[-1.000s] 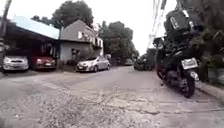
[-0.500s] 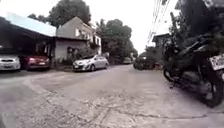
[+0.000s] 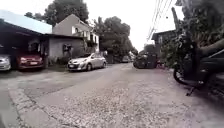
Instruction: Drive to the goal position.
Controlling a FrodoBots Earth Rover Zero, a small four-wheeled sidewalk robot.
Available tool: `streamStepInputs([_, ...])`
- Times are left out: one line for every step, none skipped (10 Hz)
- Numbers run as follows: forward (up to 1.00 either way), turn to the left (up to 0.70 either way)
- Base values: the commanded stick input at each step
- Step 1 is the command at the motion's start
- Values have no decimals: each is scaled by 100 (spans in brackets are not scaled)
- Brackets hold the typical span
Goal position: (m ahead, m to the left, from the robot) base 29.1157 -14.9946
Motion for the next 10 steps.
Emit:
streamStepInputs([100,0])
streamStepInputs([100,0])
streamStepInputs([100,0])
streamStepInputs([100,0])
streamStepInputs([100,0])
streamStepInputs([100,0])
streamStepInputs([100,0])
streamStepInputs([100,0])
streamStepInputs([100,0])
streamStepInputs([100,0])
